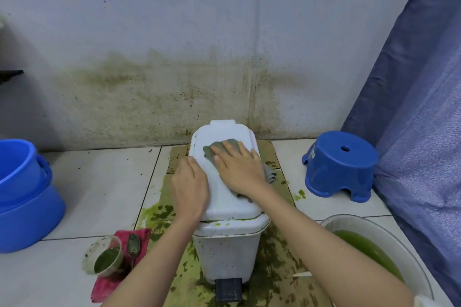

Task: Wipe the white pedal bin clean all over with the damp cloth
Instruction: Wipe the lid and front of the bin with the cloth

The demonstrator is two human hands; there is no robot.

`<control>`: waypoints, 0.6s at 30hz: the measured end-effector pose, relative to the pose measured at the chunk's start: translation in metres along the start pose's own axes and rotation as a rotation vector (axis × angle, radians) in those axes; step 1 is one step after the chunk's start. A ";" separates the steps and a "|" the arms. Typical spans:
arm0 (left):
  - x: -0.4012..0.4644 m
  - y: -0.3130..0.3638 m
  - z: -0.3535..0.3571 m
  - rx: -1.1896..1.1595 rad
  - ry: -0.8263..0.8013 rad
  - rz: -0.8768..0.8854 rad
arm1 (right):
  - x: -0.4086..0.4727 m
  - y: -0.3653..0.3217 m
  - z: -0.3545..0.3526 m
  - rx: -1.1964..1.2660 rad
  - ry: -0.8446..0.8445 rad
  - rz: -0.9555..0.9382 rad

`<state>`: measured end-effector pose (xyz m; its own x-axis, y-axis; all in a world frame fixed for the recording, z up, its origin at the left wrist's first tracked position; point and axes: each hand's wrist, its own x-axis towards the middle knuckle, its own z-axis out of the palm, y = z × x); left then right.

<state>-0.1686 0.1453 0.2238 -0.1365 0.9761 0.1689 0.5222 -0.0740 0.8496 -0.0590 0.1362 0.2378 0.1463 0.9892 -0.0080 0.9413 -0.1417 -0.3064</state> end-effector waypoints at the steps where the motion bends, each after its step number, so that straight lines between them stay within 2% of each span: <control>1: 0.000 0.000 -0.001 -0.002 0.003 -0.002 | 0.007 -0.006 0.002 -0.001 0.011 0.043; 4: -0.001 0.001 -0.006 -0.028 0.002 -0.006 | 0.002 -0.029 0.007 0.107 -0.024 0.042; 5: -0.001 0.000 -0.008 -0.063 -0.009 -0.016 | -0.005 -0.032 0.004 0.218 -0.058 0.001; 7: -0.002 0.000 -0.012 -0.126 -0.042 -0.053 | -0.018 -0.023 -0.016 0.628 -0.053 -0.040; 9: -0.003 0.000 -0.014 0.012 0.006 -0.014 | -0.031 -0.004 -0.041 0.934 0.082 0.073; 11: -0.003 0.012 -0.014 0.236 0.060 0.183 | -0.035 0.021 -0.055 0.981 0.279 0.212; 13: -0.007 0.035 -0.006 0.372 -0.108 0.343 | -0.028 0.036 -0.059 0.958 0.369 0.308; 16: -0.016 0.051 0.014 0.595 -0.421 0.264 | -0.012 0.035 -0.051 1.016 0.388 0.402; 18: -0.012 0.044 0.021 0.692 -0.467 0.209 | -0.004 0.023 -0.044 1.017 0.331 0.422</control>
<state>-0.1264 0.1342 0.2488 0.3002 0.9517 -0.0640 0.9146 -0.2682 0.3027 -0.0246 0.1275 0.2728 0.6060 0.7906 -0.0884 0.1390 -0.2146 -0.9668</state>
